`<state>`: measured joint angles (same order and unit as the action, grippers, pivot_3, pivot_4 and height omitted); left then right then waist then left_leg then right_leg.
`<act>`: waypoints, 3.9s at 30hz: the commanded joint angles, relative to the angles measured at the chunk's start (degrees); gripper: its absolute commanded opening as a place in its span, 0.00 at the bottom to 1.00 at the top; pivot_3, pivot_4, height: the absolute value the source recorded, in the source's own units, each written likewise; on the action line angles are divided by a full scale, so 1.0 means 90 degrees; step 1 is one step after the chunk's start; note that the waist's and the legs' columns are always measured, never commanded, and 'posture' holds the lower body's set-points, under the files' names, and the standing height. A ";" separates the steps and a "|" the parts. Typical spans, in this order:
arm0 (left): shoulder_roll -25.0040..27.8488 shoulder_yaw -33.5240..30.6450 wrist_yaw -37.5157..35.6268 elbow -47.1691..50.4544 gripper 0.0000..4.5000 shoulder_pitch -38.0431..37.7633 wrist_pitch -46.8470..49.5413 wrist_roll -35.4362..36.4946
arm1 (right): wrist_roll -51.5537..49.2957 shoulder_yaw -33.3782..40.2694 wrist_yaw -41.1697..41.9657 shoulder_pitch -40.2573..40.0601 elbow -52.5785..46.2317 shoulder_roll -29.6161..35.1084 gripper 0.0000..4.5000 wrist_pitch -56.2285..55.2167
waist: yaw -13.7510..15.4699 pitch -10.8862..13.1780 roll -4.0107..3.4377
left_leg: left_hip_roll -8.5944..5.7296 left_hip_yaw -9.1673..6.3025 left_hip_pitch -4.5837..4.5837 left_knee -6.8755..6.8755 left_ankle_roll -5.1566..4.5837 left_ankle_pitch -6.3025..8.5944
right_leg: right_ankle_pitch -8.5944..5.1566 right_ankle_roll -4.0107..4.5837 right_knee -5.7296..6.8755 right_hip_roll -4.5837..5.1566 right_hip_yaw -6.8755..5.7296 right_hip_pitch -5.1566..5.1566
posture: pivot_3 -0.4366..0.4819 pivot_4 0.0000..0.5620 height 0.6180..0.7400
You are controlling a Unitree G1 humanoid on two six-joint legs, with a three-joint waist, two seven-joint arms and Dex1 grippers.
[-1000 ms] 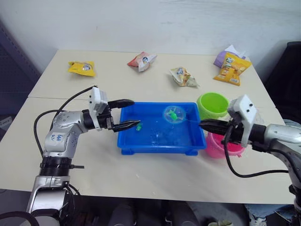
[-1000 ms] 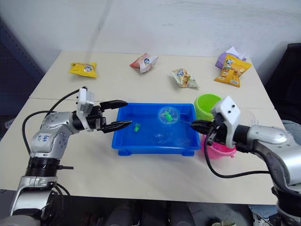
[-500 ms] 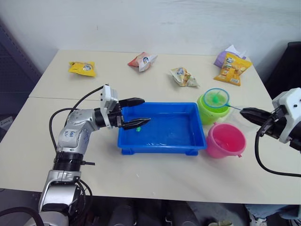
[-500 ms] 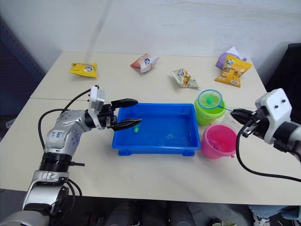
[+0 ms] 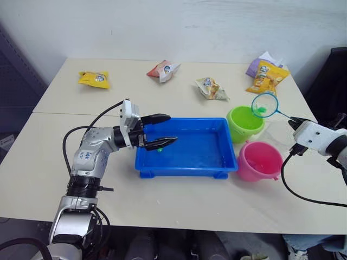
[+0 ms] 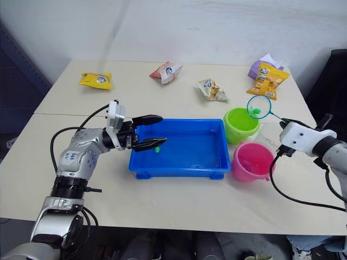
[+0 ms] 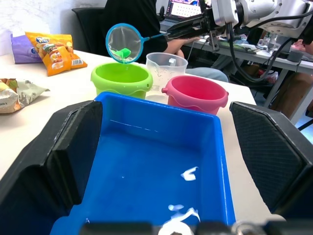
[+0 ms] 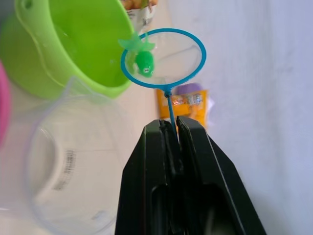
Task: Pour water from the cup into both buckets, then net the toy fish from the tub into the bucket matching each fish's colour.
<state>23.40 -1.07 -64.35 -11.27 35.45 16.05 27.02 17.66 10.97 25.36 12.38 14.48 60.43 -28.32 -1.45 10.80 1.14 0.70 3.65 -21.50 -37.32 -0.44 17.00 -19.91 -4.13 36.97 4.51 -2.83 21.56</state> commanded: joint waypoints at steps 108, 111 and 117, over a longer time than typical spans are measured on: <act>0.1725 -0.0919 -0.0256 0.1114 0.99 -0.1786 -0.0010 0.0152 | -0.4405 -0.1521 0.3637 0.1374 -0.3775 -0.2275 0.00 0.6854 | 0.0001 0.0002 -0.0003 | 0.0002 -0.0015 -0.0009 0.0007 -0.0021 0.0015 | -0.0001 0.0004 -0.0002 0.0015 -0.0013 0.0003 | 0.48 0.27 0.98; 0.1603 -0.0813 -0.0250 0.1082 0.99 -0.1565 0.0025 0.0157 | -0.4539 -0.1167 0.3641 0.1022 -0.4023 -0.2006 0.00 0.6835 | 0.0002 0.0002 -0.0002 | 0.0003 -0.0016 -0.0008 0.0007 -0.0022 0.0015 | -0.0001 0.0004 -0.0007 0.0013 -0.0014 0.0002 | 0.48 0.27 0.98; 0.1192 -0.0372 -0.0256 0.0880 0.99 -0.0934 0.0012 0.0028 | -0.4578 -0.0309 0.3309 0.0243 -0.4235 -0.1735 0.00 0.6659 | -0.0014 0.0001 -0.0002 | 0.0003 -0.0009 -0.0004 0.0007 -0.0020 0.0014 | -0.0001 0.0003 -0.0004 0.0010 -0.0008 0.0000 | 0.48 0.27 0.98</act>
<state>34.14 -4.90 -66.20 -3.39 26.53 16.49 27.11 -22.80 5.63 55.77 14.91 -21.30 44.04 33.45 -1.58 10.81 1.13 0.73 3.56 -21.54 -37.25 -0.62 17.13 -19.91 -4.10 36.94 4.58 -2.91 21.56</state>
